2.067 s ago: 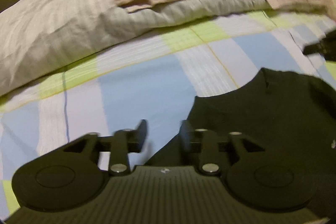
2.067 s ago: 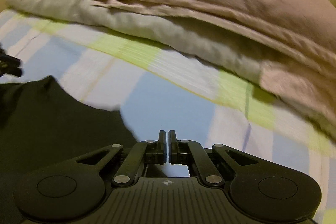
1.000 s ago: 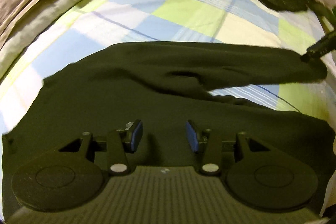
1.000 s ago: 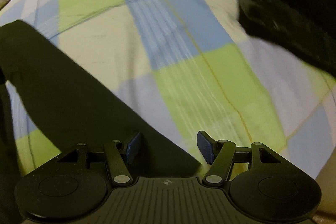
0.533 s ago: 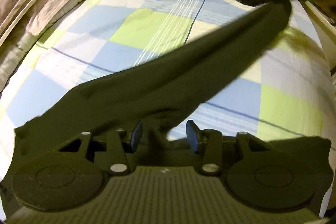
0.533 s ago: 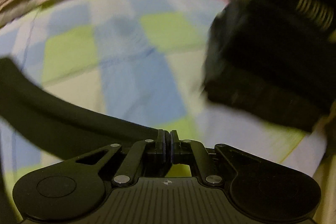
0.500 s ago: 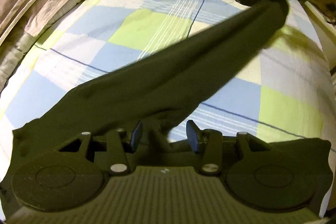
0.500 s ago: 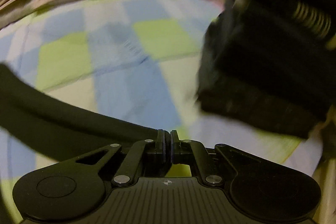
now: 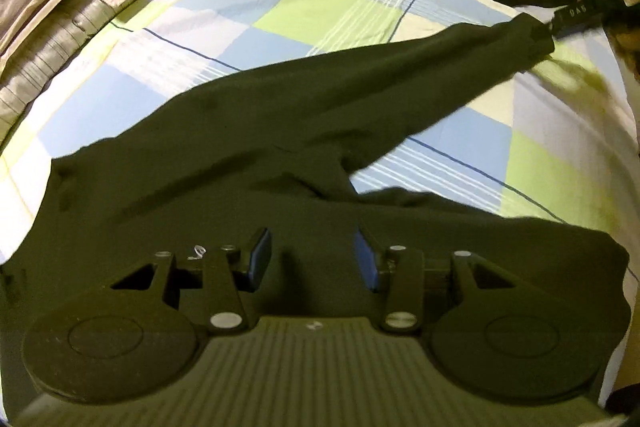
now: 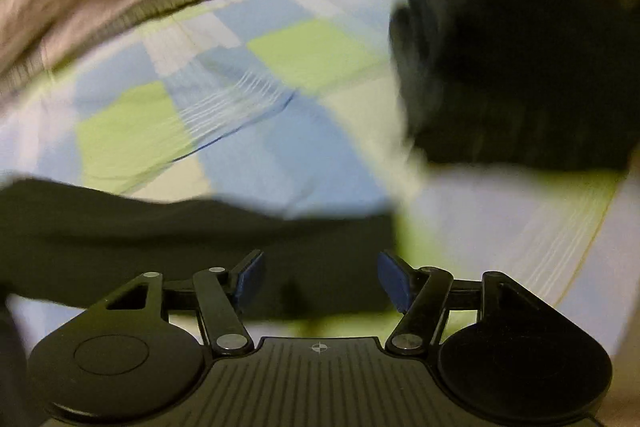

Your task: Fold clothes

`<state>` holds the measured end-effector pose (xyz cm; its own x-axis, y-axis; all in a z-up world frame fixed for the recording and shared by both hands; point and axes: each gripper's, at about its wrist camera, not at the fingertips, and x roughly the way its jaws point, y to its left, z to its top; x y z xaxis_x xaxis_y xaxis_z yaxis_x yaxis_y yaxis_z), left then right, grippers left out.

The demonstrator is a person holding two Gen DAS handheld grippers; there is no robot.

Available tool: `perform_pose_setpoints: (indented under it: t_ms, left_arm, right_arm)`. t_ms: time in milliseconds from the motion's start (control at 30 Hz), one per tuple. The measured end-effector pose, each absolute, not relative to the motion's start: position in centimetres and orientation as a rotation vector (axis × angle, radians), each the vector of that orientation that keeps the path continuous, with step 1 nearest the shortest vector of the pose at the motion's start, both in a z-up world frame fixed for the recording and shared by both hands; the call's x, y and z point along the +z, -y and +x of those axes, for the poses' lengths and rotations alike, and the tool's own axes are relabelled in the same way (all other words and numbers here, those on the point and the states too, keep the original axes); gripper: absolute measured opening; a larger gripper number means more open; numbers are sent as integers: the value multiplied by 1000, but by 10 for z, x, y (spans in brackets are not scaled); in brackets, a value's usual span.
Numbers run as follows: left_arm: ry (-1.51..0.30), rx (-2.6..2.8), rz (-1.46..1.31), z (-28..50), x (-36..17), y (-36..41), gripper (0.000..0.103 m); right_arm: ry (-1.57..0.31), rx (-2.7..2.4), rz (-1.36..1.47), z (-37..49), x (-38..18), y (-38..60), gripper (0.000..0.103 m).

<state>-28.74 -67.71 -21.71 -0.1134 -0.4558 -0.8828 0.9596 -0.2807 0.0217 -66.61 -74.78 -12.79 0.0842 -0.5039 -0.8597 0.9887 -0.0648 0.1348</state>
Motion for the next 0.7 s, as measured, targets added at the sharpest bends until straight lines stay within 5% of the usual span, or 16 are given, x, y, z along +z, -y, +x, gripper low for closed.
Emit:
perform_pose_setpoints:
  t_ms: [333,400,667,700]
  left_arm:
    - [-713,-1709,1062,-330,-227,657,41]
    - [-722,-1703,1057,-328,-227,654,41]
    - [-651,-1676,1036,-299,-219,675,41]
    - [-636,-1670,1036,-294,-219,681,41]
  right_arm:
    - [-578,-865,1054,-538,-147,708,63]
    - [-629,-768,992,-509,-153,708,33]
    - [-793,-625,842,-453,-175,715,30]
    - [-810,-621,829,-450,-177,716,8]
